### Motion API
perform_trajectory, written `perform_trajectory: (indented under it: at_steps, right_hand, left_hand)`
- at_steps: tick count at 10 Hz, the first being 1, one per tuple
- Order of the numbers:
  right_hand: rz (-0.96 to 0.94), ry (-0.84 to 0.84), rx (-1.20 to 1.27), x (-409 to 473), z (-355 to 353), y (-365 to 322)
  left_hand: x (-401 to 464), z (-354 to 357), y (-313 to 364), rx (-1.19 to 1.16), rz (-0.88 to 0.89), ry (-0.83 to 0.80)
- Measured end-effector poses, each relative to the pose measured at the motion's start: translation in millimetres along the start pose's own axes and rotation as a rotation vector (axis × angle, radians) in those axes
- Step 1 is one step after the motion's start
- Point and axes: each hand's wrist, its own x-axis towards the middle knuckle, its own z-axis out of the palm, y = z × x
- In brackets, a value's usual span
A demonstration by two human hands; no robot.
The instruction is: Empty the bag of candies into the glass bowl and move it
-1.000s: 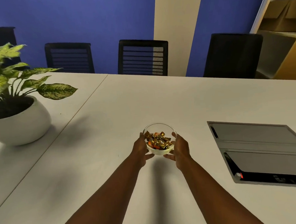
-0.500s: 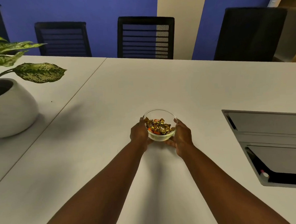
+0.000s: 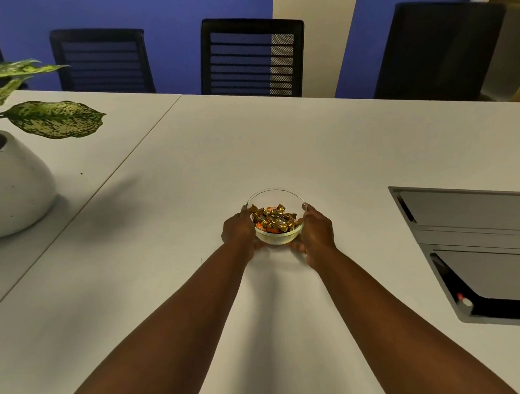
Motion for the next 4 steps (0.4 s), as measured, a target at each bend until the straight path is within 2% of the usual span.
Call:
perform_trajectory:
  at_steps: [1,3,4]
  right_hand:
    - [-0.054,-0.009,-0.077,3,-4,1]
    - [0.028,-0.23,-0.193,3,-15,-13]
    - [-0.017,-0.204,-0.301,-2,-22,-21]
  left_hand:
    - [-2,-2,3,0.017,0.002,-0.013]
    - [-12,-8,14,0.019,-0.04,-0.142]
    - [-18,-10,18,0.15,0.044,-0.035]
